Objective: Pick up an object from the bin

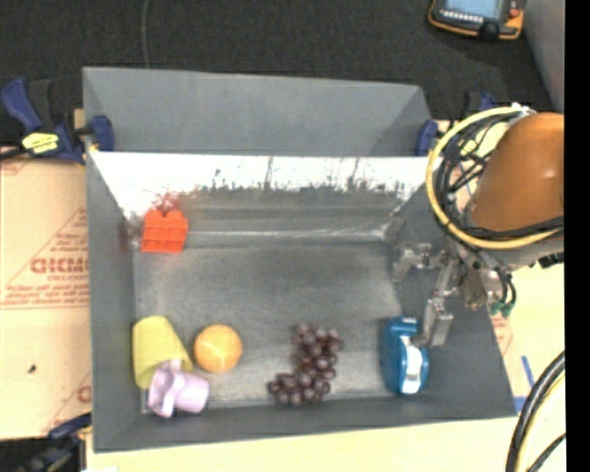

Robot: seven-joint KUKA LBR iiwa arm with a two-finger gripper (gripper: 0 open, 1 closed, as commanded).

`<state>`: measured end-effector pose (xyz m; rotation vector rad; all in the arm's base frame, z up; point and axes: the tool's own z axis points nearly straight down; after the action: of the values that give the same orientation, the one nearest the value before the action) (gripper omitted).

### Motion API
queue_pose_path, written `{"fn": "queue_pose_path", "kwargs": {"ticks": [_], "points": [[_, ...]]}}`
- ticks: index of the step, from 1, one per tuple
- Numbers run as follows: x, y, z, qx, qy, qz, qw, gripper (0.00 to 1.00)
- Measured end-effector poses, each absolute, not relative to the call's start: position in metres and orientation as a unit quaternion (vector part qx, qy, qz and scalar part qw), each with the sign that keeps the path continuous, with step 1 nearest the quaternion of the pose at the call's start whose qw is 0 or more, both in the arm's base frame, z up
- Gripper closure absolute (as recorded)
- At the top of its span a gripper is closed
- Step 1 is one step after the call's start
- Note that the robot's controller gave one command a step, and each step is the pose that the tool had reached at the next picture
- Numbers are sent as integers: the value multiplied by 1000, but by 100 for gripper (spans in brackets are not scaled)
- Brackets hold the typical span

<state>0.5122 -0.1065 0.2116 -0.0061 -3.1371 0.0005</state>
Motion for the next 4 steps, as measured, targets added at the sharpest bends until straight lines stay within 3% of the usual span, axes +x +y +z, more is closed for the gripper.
{"fn": "queue_pose_path", "kwargs": {"ticks": [1, 2, 3, 4], "points": [[514, -106, 216, 0, -1000, 1, -2, 0], [509, -50, 126, 158, -987, 1, -2, 0], [502, 6, 160, 242, -970, 2, -4, 0], [477, 43, 129, 358, -934, 1, 1, 0]]}}
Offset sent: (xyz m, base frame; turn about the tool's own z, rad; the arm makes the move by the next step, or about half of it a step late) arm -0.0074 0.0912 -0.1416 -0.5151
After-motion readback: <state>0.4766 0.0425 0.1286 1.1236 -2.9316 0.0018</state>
